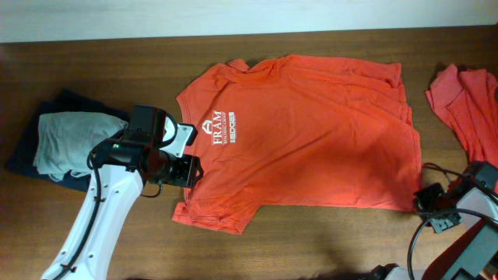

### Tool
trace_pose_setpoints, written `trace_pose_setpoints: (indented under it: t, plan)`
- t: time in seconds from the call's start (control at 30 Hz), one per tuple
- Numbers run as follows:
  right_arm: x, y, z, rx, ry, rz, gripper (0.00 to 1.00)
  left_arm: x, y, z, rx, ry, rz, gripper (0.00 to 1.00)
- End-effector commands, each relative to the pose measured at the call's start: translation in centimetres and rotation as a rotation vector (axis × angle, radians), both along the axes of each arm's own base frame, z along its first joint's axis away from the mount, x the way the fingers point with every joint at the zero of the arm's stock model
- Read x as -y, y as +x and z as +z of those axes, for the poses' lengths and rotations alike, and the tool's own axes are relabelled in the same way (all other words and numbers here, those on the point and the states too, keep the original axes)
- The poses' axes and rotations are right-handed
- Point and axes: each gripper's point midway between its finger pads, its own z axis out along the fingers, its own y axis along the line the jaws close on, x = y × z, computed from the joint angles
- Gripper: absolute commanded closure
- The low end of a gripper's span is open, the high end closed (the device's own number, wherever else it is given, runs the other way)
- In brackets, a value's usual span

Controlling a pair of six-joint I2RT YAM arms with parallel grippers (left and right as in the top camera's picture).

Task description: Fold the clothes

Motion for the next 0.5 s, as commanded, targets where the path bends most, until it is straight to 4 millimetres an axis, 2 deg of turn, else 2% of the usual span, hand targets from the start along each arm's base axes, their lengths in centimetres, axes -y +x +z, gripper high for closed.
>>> trace_pose_setpoints:
  t: [0.0,0.17,0.37,0.47]
  plan:
    - [1.8,-0.9,-0.1,-0.049,-0.103,-0.047,0.76,0.2,-0.2,-0.2,-0.004,-0.006,-0.021,0.45]
    - [2.6,0.2,0.3,0.000,-0.131,-0.046,0.75,0.2,-0.2,-0.2,-0.004,-0.006,-0.021,0.45]
    - [0.9,2.4,1.2,0.107,-0.021,0.005,0.70,0.1,-1.0,-0.4,-0.046,-0.003,-0.009,0.46]
    - [0.7,3.6,2.8,0.191,0.019,0.012,0.67,-0.1,-2.2,-0.6,-0.114,-0.003,0.041,0.47]
